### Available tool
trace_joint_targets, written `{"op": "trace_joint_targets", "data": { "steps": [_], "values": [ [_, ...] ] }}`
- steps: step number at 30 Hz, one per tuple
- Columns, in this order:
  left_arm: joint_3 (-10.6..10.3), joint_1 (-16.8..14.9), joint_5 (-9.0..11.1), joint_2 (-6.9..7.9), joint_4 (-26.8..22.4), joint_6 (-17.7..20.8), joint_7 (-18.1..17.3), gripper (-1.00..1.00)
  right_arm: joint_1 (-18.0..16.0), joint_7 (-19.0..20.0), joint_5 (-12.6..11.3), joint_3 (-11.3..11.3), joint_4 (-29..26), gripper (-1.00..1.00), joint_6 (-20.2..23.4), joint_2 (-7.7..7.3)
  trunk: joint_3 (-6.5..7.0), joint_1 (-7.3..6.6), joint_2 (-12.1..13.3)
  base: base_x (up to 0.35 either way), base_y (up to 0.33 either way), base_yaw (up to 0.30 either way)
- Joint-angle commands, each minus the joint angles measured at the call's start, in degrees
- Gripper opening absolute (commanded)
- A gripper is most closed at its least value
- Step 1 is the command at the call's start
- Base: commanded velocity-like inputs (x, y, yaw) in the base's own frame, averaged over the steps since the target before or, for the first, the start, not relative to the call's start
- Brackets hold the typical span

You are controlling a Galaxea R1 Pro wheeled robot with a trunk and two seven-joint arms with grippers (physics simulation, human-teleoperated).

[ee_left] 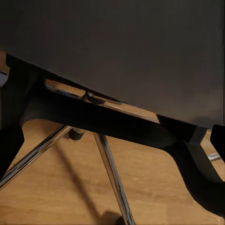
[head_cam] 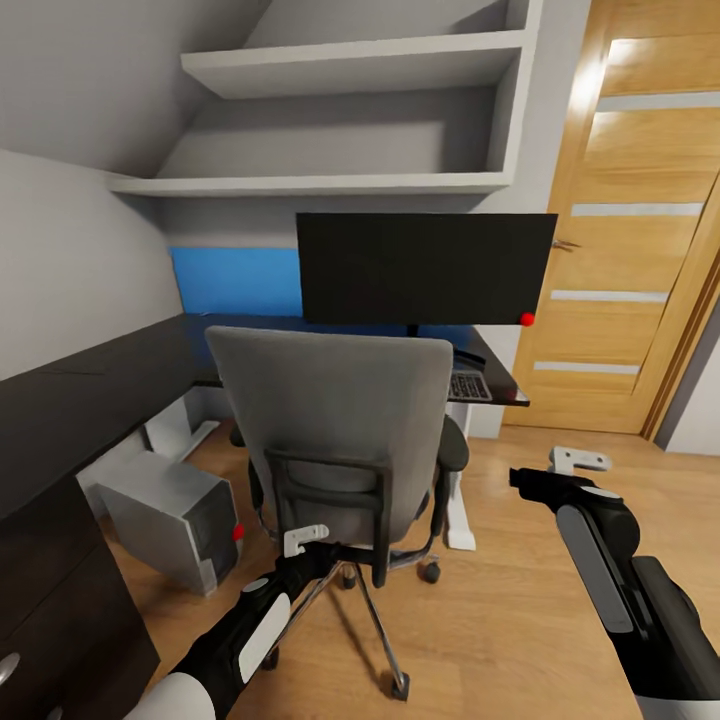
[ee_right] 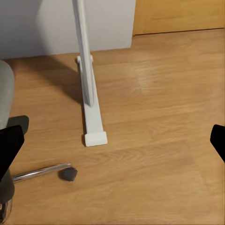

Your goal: In the bedroom, organize the workspace by keeping the computer under the desk, ensuring the monitor is on the desk, placing the keyboard on the desk next to the monitor, placing the mouse on the desk next to the keyboard, moving the folder from the swivel chair onto the desk next to the mouse, stacking the notebook on top of the folder with the pen on top of the notebook, and positioning the swivel chair next to the desk.

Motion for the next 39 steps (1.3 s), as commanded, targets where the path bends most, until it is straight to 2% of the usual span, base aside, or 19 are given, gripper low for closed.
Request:
{"op": "trace_joint_targets", "data": {
  "steps": [1,10,19,39],
  "values": [
    [-0.2,0.0,0.6,0.04,-0.1,0.2,0.3,1.0,0.0,-0.6,-0.5,0.1,0.0,1.0,0.2,-0.06,-0.06,0.01,0.0,0.133,-0.091,0.0],
    [-0.2,0.0,0.6,-0.03,-0.1,0.2,0.3,1.0,0.0,-0.5,-0.5,0.1,-0.1,1.0,0.6,-0.05,-0.06,0.01,0.0,0.041,-0.025,0.0],
    [-0.2,0.0,0.6,-0.01,-0.1,0.2,0.3,1.0,0.0,-0.5,-0.5,0.1,-0.1,1.0,0.5,-0.05,-0.06,0.01,0.0,0.245,-0.01,0.0],
    [-0.2,0.0,0.6,-0.01,-0.1,0.1,0.3,1.0,0.0,-0.5,-0.5,0.1,-0.2,1.0,0.5,-0.05,-0.06,0.01,0.0,0.091,0.0,0.0]
  ]
}}
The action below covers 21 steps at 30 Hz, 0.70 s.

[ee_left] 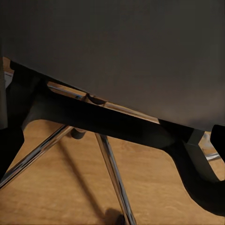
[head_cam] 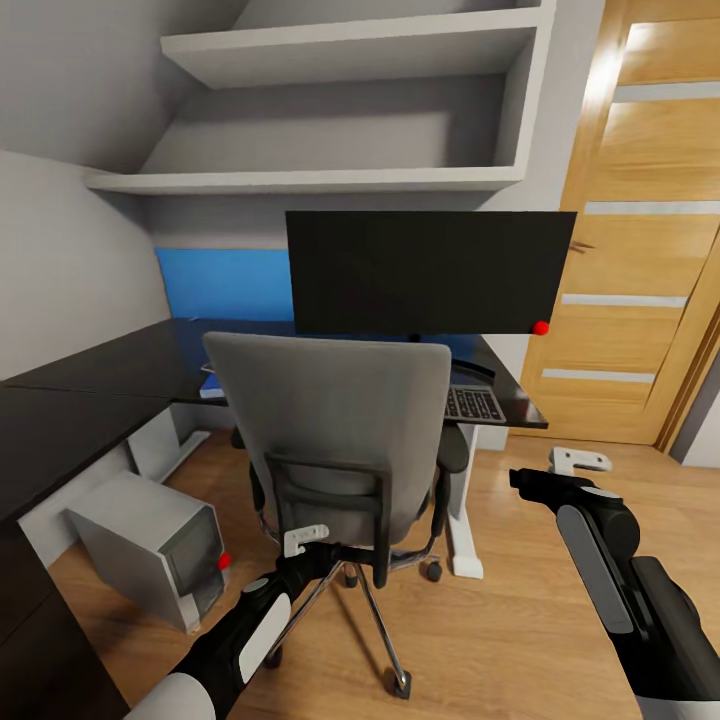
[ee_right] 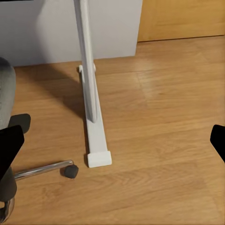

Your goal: In the bedroom, organize the workspace by keeping the computer under the desk, ensuring the monitor is on the desk, placing the keyboard on the desk next to the monitor, placing the mouse on the desk next to the keyboard, moving the folder from the swivel chair onto the desk next to the mouse, stacking the notebook on top of the folder with the pen on top of the notebook, and positioning the swivel chair next to the desk.

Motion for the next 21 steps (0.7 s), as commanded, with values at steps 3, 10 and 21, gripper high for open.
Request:
{"op": "trace_joint_targets", "data": {
  "steps": [3,10,21],
  "values": [
    [-0.2,0.0,0.6,0.06,-0.1,0.2,0.3,1.0,0.0,-0.6,-0.5,0.1,-0.1,1.0,0.1,-0.06,-0.06,-0.01,0.0,0.006,0.0,0.0],
    [-0.2,0.0,0.5,0.07,-0.1,0.1,0.3,1.0,0.0,-0.6,-0.5,0.1,-0.1,1.0,0.1,-0.06,-0.06,-0.01,0.0,0.098,0.0,0.0],
    [-0.2,0.0,0.5,0.1,-0.1,-0.2,0.3,1.0,0.0,-0.6,-0.5,0.0,-0.1,1.0,0.1,-0.06,-0.06,-0.01,0.0,0.018,0.0,0.0]
  ]
}}
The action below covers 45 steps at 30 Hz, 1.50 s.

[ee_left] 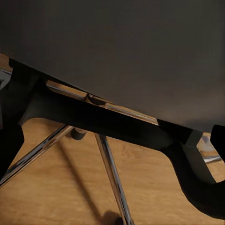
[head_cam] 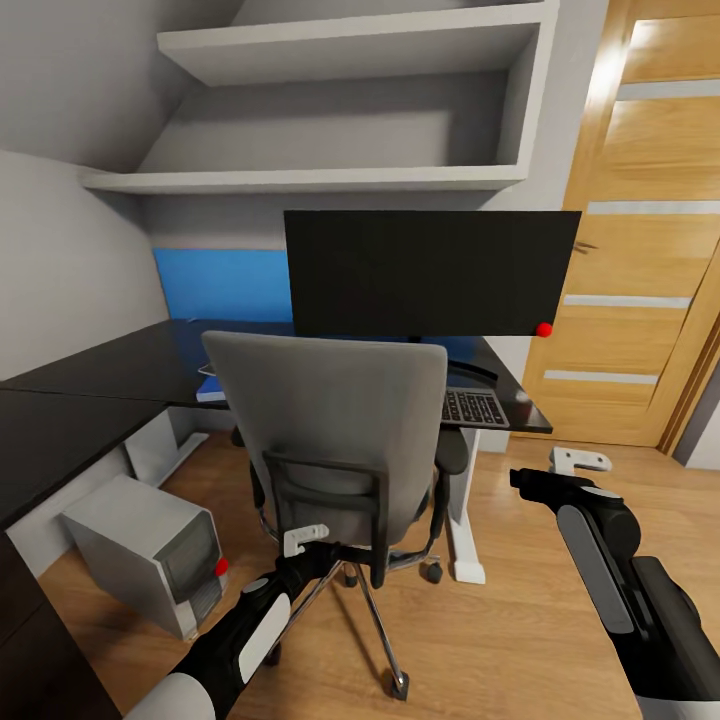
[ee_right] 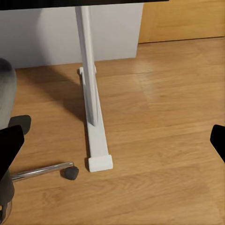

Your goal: In the bedroom, organize the workspace by keeping the computer under the desk, ensuring the monitor is on the desk, placing the keyboard on the desk next to the monitor, placing the mouse on the desk next to the keyboard, moving the folder from the swivel chair onto the desk next to the mouse, stacking the notebook on top of the folder with the pen on top of the notebook, and positioning the swivel chair next to the desk.

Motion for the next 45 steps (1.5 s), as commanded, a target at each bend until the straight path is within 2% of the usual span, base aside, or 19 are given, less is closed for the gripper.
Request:
{"op": "trace_joint_targets", "data": {
  "steps": [1,45],
  "values": [
    [-0.2,0.0,0.5,0.04,-0.1,0.2,0.3,1.0,0.0,-0.6,-0.5,0.1,0.0,1.0,0.1,-0.06,-0.06,-0.01,0.0,0.001,0.0,0.0],
    [-0.2,0.0,0.5,0.04,-0.1,0.1,0.2,1.0,0.0,-0.5,-0.5,0.2,0.1,1.0,0.5,-0.06,-0.06,-0.01,0.0,0.061,-0.01,0.0]
  ]
}}
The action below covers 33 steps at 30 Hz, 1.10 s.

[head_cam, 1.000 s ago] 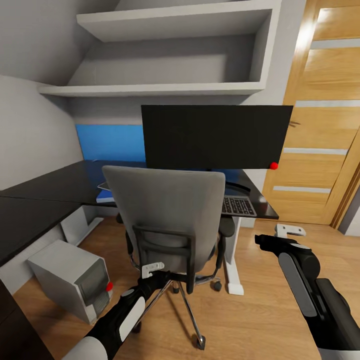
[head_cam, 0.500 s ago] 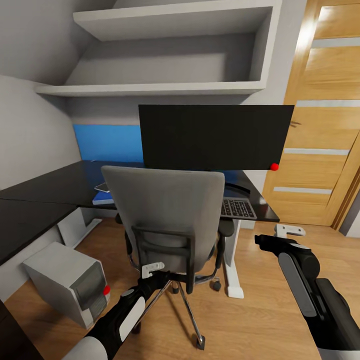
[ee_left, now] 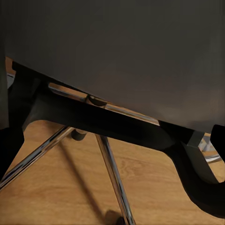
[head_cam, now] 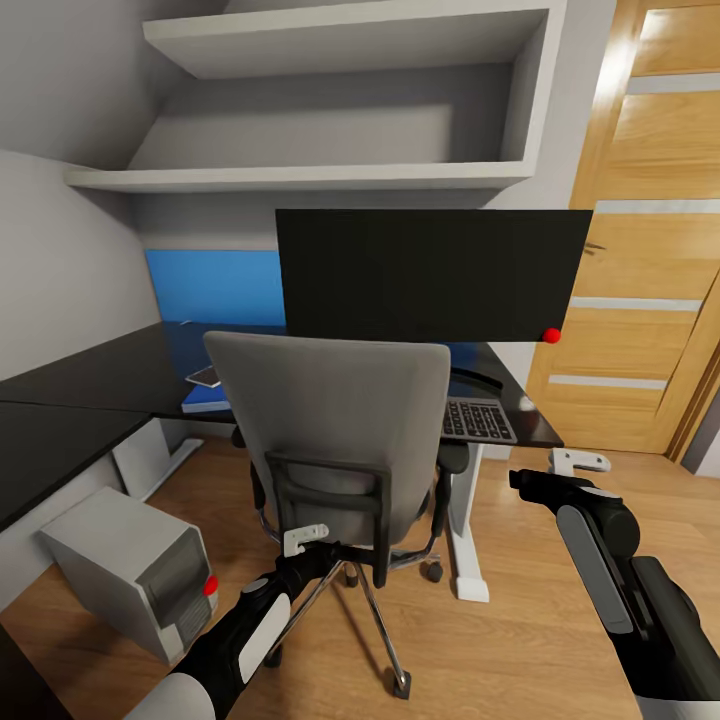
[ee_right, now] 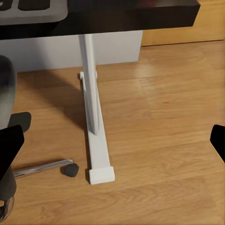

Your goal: In the bedroom, organize the workspace by keeping the computer under the desk, ensuring the monitor is on the desk, placing the keyboard on the desk next to the monitor, placing the mouse on the desk next to the keyboard, moving the folder from the swivel chair onto the desk next to the mouse, stacking the notebook on top of the folder with the pen on top of the notebook, and positioning the swivel chair next to the desk.

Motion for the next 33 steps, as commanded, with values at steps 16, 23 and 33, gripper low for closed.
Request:
{"op": "trace_joint_targets", "data": {
  "steps": [16,23,33],
  "values": [
    [-0.2,0.0,0.6,0.04,-0.1,0.2,0.3,1.0,0.0,-0.6,-0.5,0.0,-0.1,1.0,0.1,-0.06,-0.06,-0.01,0.0,0.017,0.0,0.0],
    [-0.2,0.0,0.8,0.03,-0.1,0.1,0.3,1.0,0.0,-0.6,-0.5,0.1,-0.1,1.0,0.1,-0.06,-0.06,-0.01,0.0,0.04,0.0,0.0],
    [-0.1,-0.9,1.2,-0.29,0.0,-0.3,0.3,1.0,0.0,-0.6,-0.5,0.0,-0.4,1.0,0.2,-0.06,-0.06,-0.01,0.0,0.002,0.0,0.0]
  ]
}}
